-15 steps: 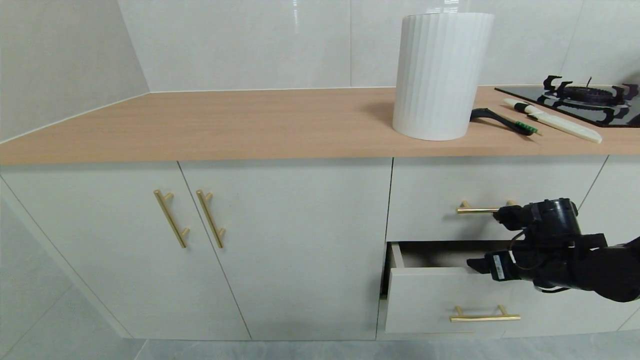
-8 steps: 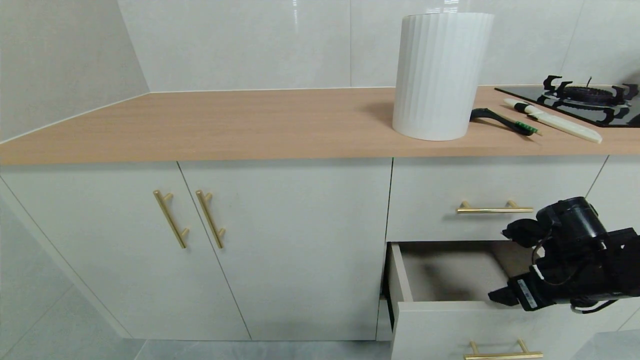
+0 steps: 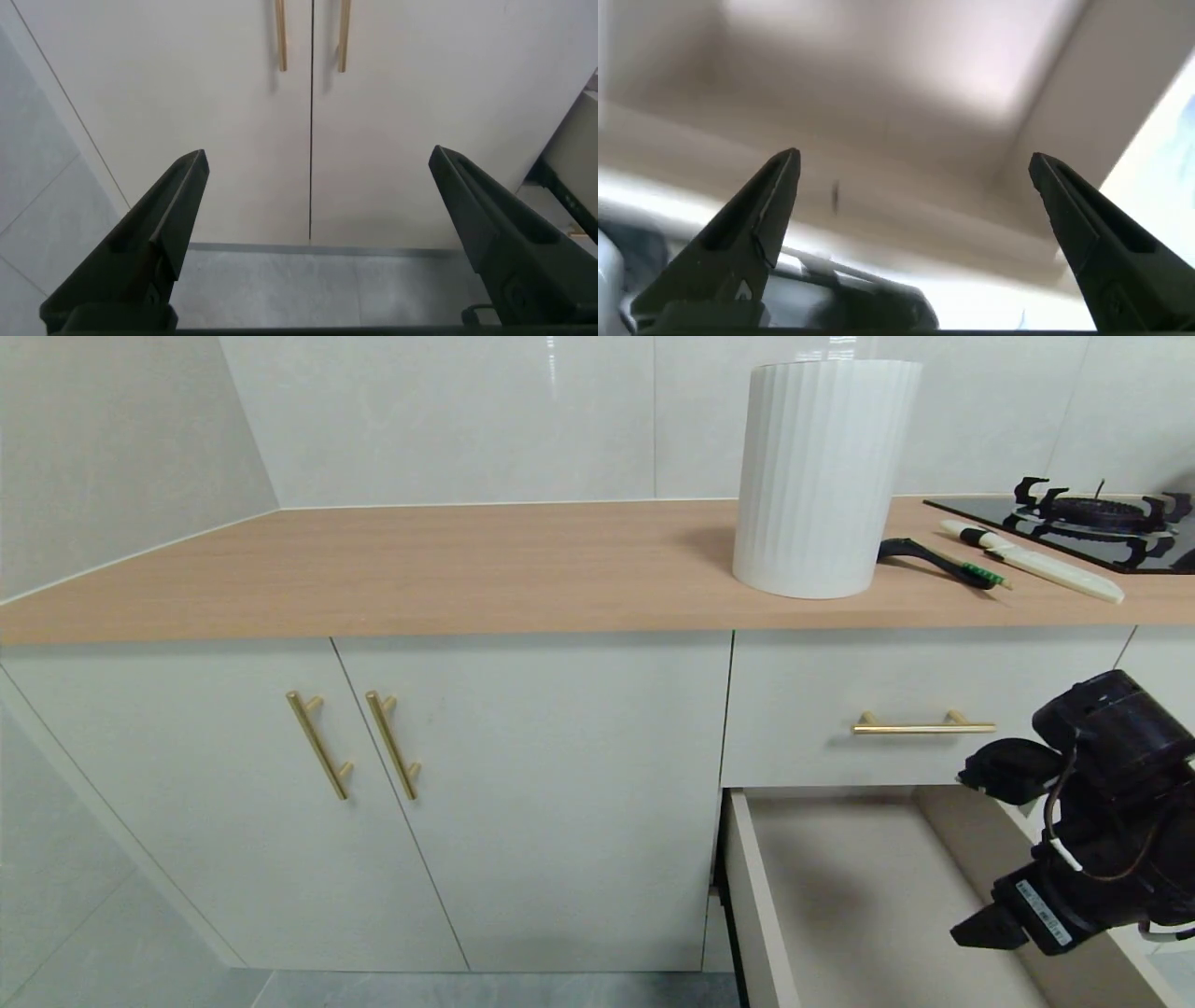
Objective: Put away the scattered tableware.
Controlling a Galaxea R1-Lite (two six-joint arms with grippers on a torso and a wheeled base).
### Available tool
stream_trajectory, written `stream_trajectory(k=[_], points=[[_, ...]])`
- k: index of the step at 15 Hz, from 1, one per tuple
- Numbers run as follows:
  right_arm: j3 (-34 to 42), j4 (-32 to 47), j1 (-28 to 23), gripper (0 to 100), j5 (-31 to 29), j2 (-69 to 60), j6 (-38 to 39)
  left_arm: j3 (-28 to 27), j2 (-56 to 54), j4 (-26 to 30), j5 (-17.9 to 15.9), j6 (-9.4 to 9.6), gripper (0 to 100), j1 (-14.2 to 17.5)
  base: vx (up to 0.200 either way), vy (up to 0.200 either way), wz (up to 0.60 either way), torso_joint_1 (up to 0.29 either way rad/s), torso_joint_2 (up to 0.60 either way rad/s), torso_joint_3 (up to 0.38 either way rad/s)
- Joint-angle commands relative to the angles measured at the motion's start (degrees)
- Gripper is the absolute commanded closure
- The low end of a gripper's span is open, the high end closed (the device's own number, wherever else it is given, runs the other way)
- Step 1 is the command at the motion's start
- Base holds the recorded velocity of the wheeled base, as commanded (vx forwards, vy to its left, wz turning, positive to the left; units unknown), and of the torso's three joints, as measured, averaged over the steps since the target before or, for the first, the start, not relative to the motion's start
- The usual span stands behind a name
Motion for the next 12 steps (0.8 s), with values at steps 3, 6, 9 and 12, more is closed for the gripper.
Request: stream_trajectory(k=[3, 6, 9, 12], points=[[-1.2, -7.2, -0.1, 0, -0.1, -3.4, 6.5, 0.0, 0.1, 0.0, -0.1, -0.01, 0, 0.0, 0.0, 0.0, 0.0, 0.0, 0.0, 0.0], [-2.2, -7.4, -1.2, 0, 0.3, -10.6, 6.6, -0.1, 0.1, 0.0, 0.0, -0.01, 0, 0.0, 0.0, 0.0, 0.0, 0.0, 0.0, 0.0], [-2.4, -8.0, -2.4, 0, 0.3, -14.9, 5.8, -0.1, 0.1, 0.0, -0.1, -0.01, 0, 0.0, 0.0, 0.0, 0.0, 0.0, 0.0, 0.0], [-2.2, -8.9, -3.7, 0, 0.6, -18.0, 3.2, -0.1, 0.1, 0.0, 0.0, -0.01, 0, 0.0, 0.0, 0.0, 0.0, 0.007, -0.03, -0.011]])
